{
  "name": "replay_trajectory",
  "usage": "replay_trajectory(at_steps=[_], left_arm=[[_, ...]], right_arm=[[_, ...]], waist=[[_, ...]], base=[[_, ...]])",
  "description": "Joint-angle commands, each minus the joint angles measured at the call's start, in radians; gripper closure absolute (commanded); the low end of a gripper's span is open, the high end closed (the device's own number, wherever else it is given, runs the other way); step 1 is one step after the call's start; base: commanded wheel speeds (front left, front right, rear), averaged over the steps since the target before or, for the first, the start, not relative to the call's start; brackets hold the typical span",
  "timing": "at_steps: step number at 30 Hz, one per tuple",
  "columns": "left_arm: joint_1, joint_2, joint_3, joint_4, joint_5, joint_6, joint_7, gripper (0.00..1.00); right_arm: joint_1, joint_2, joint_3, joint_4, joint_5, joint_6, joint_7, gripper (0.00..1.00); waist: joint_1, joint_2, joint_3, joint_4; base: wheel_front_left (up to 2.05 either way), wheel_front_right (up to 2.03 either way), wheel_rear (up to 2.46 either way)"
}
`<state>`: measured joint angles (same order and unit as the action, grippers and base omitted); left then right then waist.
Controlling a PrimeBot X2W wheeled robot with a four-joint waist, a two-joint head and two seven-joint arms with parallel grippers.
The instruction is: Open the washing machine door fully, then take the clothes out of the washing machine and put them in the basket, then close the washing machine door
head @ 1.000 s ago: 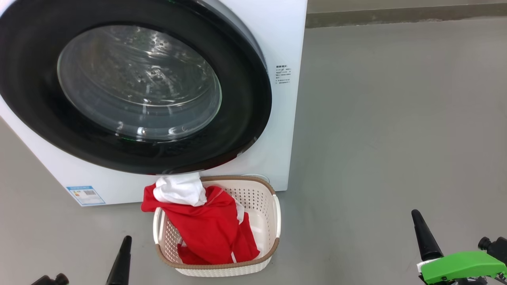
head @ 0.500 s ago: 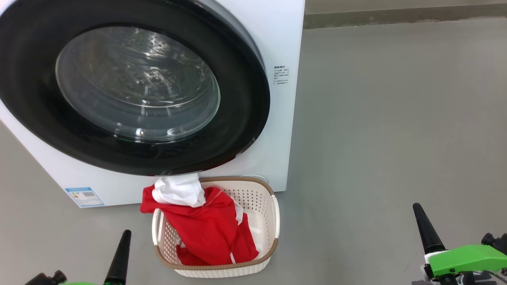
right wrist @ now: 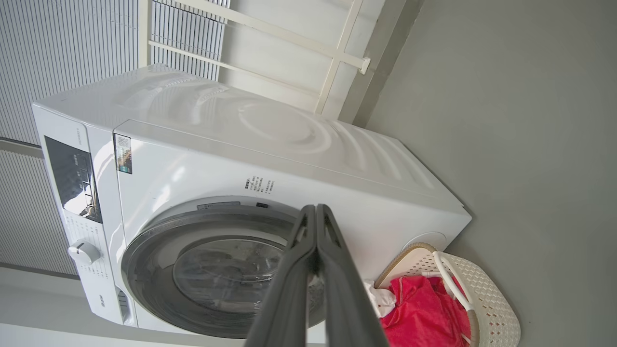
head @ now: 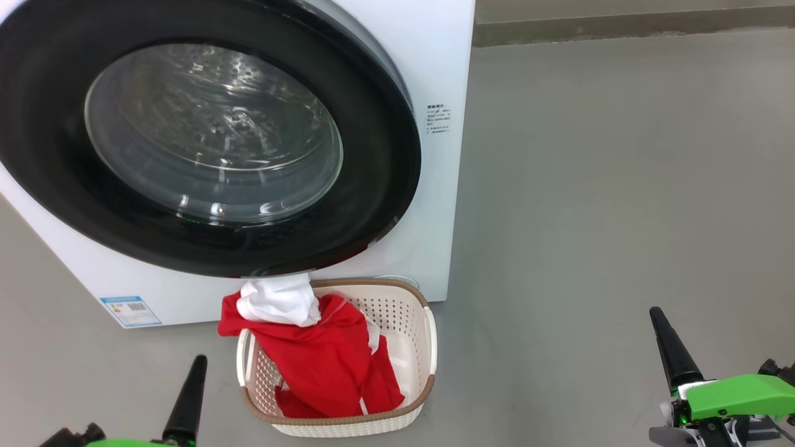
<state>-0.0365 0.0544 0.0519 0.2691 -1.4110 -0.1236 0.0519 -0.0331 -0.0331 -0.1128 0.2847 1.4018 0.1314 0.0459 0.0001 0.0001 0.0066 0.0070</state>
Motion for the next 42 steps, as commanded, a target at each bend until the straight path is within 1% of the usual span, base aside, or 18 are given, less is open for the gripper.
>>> replay_trajectory(at_steps=[1,20,42], left_arm=[[-0.051,0.011,0.035,-0.024,-0.030,-0.006,0.008,1.00],[-0.071,-0.002,0.060,-0.024,-0.199,-0.007,0.060,1.00],[-0.071,-0.003,0.061,-0.024,-0.198,-0.007,0.060,1.00]], right_arm=[[-0.050,-0.017,0.013,-0.032,0.034,-0.001,0.011,1.00],[-0.074,-0.021,0.003,-0.040,0.210,-0.001,0.064,1.00],[-0.075,-0.020,0.002,-0.040,0.209,-0.001,0.065,1.00]], waist=[[0.0000,-0.0001,0.000,-0.001],[0.0000,-0.0001,-0.004,-0.007],[0.0000,-0.0001,-0.004,-0.007]], base=[[0.00,0.00,0.00],[0.00,0.00,0.00],[0.00,0.00,0.00]])
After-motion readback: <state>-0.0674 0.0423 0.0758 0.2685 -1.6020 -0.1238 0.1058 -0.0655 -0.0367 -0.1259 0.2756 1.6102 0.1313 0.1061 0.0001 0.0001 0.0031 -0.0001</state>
